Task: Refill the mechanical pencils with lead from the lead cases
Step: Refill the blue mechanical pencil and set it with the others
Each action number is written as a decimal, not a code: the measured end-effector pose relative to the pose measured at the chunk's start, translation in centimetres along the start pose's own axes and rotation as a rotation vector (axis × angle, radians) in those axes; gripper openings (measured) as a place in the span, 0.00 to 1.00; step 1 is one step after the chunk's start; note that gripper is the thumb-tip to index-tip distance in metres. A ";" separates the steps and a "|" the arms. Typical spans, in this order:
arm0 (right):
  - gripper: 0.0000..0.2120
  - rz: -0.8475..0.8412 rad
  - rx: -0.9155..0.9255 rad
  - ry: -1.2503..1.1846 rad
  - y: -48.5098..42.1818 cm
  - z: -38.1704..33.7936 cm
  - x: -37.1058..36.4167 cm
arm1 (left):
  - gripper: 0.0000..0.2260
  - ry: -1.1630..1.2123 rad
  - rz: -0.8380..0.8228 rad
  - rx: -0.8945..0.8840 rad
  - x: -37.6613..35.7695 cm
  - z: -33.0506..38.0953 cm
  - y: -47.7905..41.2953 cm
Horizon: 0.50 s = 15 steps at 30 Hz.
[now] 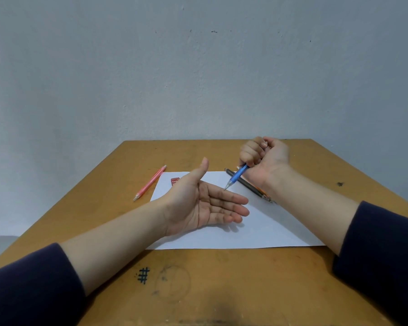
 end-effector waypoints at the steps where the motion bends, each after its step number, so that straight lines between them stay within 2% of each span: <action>1: 0.13 0.001 0.000 0.002 0.0 0.0 0.0 | 0.42 -0.006 0.001 -0.001 0.0 0.0 0.0; 15: 0.13 -0.016 0.001 -0.003 -0.1 0.0 -0.1 | 0.43 -0.017 0.003 -0.008 0.5 0.2 -0.1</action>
Point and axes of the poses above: each hand's wrist, its own y-axis away from the middle knuckle, its own x-axis out of the back of the hand, z = x × y, the point moved 10 cm from there along -y, towards the middle knuckle, and after that the axes turned 13 degrees about -z, right-handed, at the moved point
